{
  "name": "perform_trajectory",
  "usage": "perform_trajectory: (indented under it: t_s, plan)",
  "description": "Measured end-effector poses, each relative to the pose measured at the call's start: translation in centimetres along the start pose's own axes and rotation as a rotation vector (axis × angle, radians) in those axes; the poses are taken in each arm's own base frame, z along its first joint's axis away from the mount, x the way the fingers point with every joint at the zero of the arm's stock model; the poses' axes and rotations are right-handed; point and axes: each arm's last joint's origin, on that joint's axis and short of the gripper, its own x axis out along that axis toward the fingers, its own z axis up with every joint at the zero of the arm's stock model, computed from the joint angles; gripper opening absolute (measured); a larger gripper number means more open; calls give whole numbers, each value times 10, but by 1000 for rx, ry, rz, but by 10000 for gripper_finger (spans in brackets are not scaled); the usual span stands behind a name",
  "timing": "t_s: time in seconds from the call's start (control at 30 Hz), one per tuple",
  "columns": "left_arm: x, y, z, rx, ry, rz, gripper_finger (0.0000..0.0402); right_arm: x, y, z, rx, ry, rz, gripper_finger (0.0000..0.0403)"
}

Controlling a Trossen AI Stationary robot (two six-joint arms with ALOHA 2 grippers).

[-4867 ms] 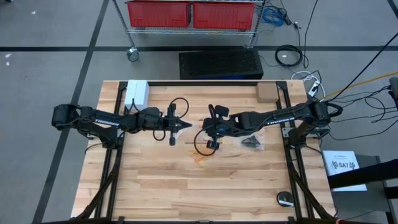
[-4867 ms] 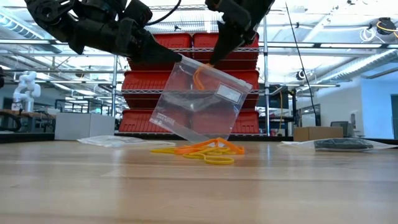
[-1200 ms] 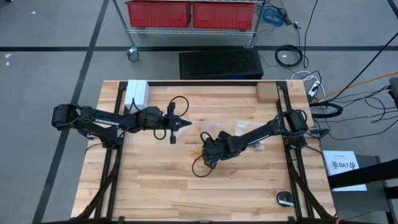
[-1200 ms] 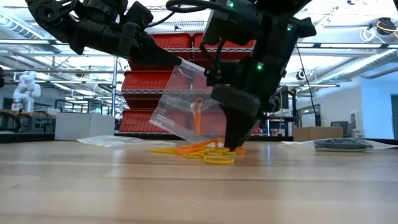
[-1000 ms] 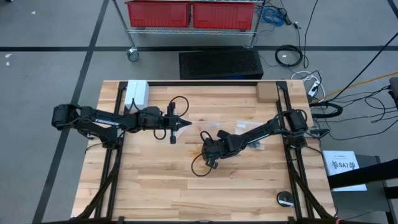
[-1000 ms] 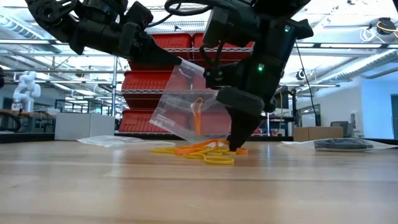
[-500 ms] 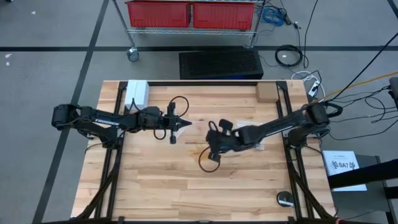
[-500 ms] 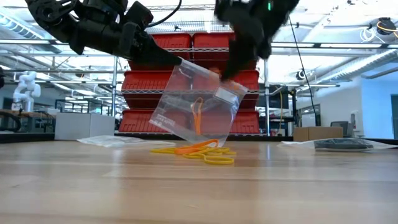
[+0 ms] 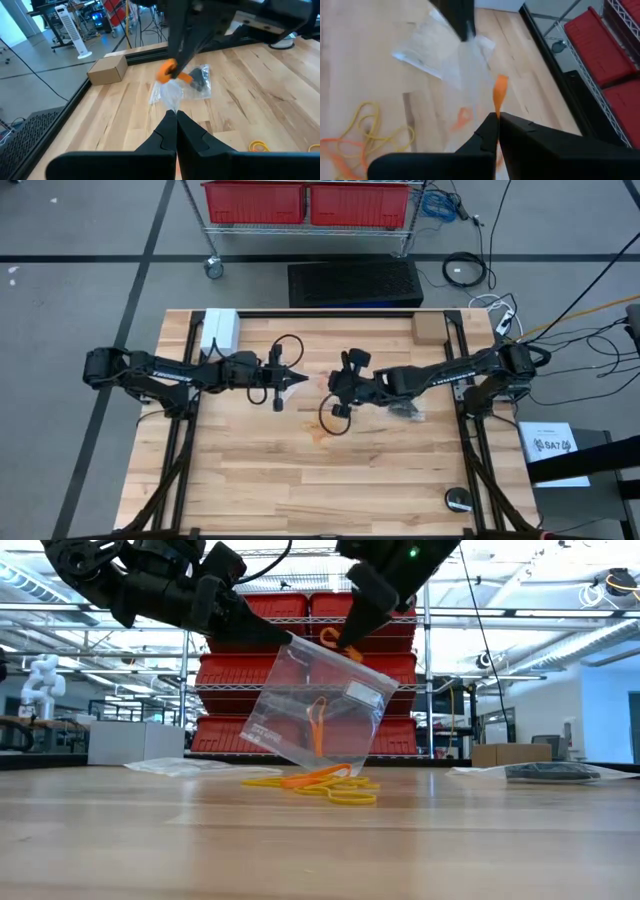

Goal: Sort rubber bands
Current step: Put the right orange rubber band into the transparent zip bag

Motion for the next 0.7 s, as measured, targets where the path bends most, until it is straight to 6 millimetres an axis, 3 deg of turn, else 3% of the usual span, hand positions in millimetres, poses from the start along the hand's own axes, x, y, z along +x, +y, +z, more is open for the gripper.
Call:
perform_trajectory:
  t_s: [0.23, 0.47, 0.7]
  plan:
    - [0, 0, 0, 0, -2, -6, 0, 15, -5, -1, -36, 22, 97, 0]
    - [0, 0, 0, 0, -1, -6, 0, 24, -12, -4, -14, 46, 84, 2]
    - [0, 0, 0, -1, -2, -7, 0, 26, -16, -4, -5, 51, 75, 68]
